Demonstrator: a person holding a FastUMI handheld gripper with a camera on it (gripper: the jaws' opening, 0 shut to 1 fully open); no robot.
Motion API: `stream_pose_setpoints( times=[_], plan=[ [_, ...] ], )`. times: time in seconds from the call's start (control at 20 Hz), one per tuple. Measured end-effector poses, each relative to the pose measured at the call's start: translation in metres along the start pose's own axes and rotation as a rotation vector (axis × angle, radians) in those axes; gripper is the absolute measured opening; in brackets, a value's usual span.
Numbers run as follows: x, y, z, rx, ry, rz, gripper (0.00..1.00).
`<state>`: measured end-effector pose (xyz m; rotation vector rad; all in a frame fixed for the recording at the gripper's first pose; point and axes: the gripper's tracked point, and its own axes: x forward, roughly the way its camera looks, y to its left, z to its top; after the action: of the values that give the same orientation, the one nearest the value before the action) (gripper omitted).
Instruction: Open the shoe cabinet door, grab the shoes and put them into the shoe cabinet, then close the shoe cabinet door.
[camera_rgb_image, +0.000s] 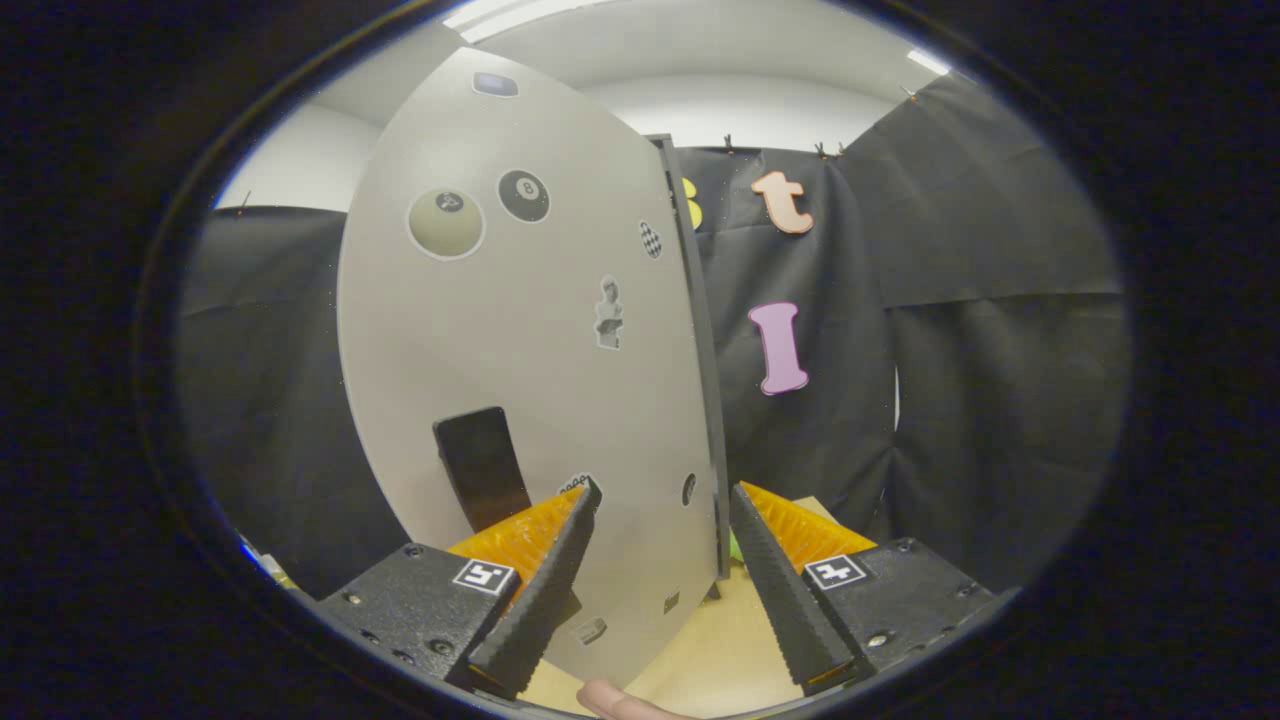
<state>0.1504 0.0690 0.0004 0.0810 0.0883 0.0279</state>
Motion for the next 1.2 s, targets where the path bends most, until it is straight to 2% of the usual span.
stream_pose_setpoints(
  times=[0.35, 0.6, 0.95, 1.2],
  plan=[
    [0.045, 0.081, -0.007, -0.081, -0.008, 0.039, 0.92],
    [0.068, 0.122, -0.019, -0.094, 0.007, 0.049, 0.92],
    [0.059, 0.117, -0.026, -0.146, -0.051, 0.002, 0.92],
    [0.037, 0.119, -0.035, -0.176, -0.071, 0.007, 0.92]
  ],
)
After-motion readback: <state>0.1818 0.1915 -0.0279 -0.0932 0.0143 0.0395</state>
